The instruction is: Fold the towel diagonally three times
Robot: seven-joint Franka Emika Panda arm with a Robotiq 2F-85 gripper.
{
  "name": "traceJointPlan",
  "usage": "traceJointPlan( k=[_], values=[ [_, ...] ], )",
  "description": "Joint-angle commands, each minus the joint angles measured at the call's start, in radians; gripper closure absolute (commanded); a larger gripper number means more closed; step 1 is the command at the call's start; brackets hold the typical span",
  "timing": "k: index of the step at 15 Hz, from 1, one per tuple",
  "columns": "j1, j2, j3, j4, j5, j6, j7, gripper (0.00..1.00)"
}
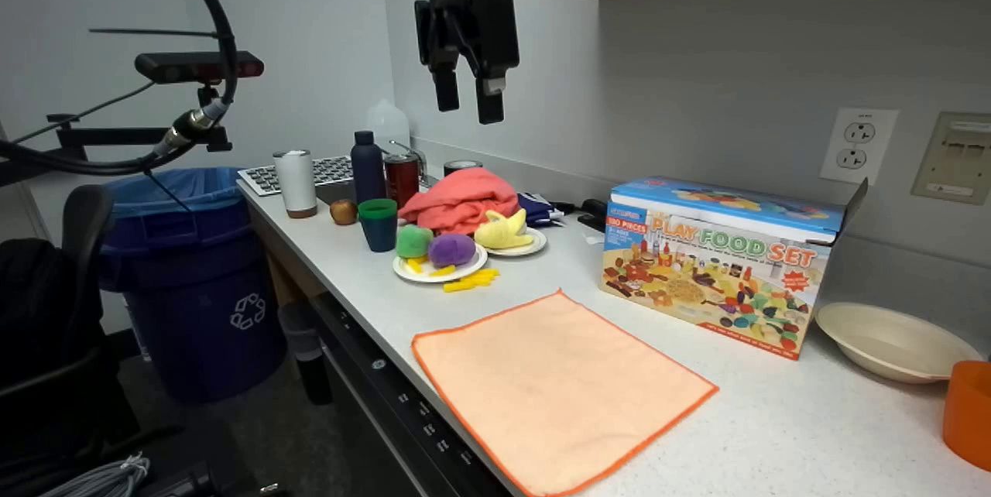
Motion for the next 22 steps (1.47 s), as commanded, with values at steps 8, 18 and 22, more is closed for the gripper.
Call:
traceJointPlan(
  k=[8, 18, 22],
  values=[
    [0.047, 0.296, 0.018, 0.246, 0.038, -0.017, -0.001, 0.0],
    [0.032, 0.293, -0.008, 0.168, 0.034, 0.003, -0.045, 0.0],
    [0.018, 0.298, -0.046, 0.065, 0.025, 0.036, -0.101, 0.0]
  ],
)
